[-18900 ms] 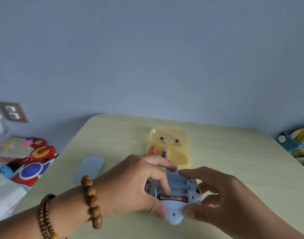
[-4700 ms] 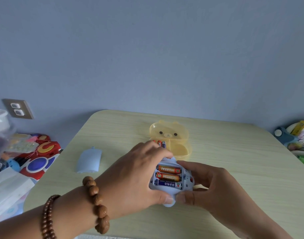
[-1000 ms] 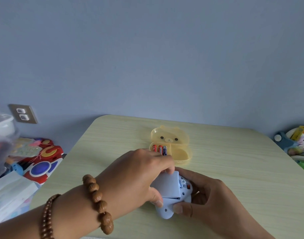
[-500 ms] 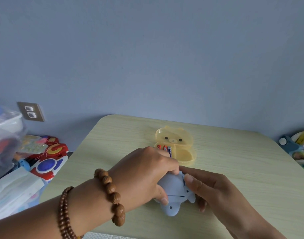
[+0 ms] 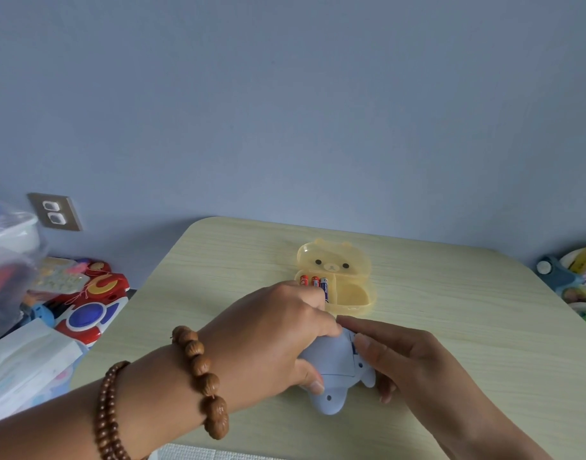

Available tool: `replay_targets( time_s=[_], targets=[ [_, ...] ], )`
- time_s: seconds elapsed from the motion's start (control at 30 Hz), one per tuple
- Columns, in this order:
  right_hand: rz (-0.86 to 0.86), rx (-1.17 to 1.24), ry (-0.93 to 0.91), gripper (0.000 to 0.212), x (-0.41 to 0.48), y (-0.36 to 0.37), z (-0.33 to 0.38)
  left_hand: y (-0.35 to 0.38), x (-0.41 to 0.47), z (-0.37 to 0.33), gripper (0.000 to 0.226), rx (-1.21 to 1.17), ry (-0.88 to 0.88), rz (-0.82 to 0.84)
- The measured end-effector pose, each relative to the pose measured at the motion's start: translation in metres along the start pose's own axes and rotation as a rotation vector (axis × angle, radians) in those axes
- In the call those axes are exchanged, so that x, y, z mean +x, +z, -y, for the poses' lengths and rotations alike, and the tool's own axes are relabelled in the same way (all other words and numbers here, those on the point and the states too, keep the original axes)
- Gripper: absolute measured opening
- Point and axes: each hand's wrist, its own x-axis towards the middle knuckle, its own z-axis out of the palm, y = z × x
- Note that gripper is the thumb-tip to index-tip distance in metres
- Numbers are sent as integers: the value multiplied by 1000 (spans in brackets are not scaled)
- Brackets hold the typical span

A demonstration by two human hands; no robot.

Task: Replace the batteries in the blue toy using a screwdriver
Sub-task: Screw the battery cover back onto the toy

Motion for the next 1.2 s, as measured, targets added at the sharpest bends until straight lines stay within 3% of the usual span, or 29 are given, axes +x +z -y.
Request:
replay_targets(
  time_s=[0.27,0.33,0.4,0.5,0.6,0.67,0.8,0.9,1.03,1.2],
  targets=[
    [-27,-164,21,27,-7,2,7,4,-2,-9,59,-37,-45,-54],
    [-131,-282,-8,25,-13,-4,9,5,-2,-8,58,-42,-71,-73],
    [-333,-397,-29,35,-23,-19,14,6,-3,-7,60,-42,-93,-79],
    [-583,-659,8,30,-36,-41,15,8,-2,-6,58,-44,-93,-87],
    [-541,-831,116,39,-43,-39,-6,10,-1,-6,57,-58,-95,-86],
    [-502,-926,92,27,-45,-32,-24,10,0,-7,57,-81,-100,-83],
    [-570,-903,-43,31,-46,-31,-32,10,-2,-7,58,-115,-107,-86],
    [-637,-712,-207,18,-48,-38,-15,13,-1,-6,57,-124,-97,-93],
    [-492,-743,-488,9,-50,-35,30,14,0,-5,58,-125,-79,-98],
    [-433,-831,-540,11,-46,-30,41,14,0,-10,59,-120,-64,-101]
  ],
)
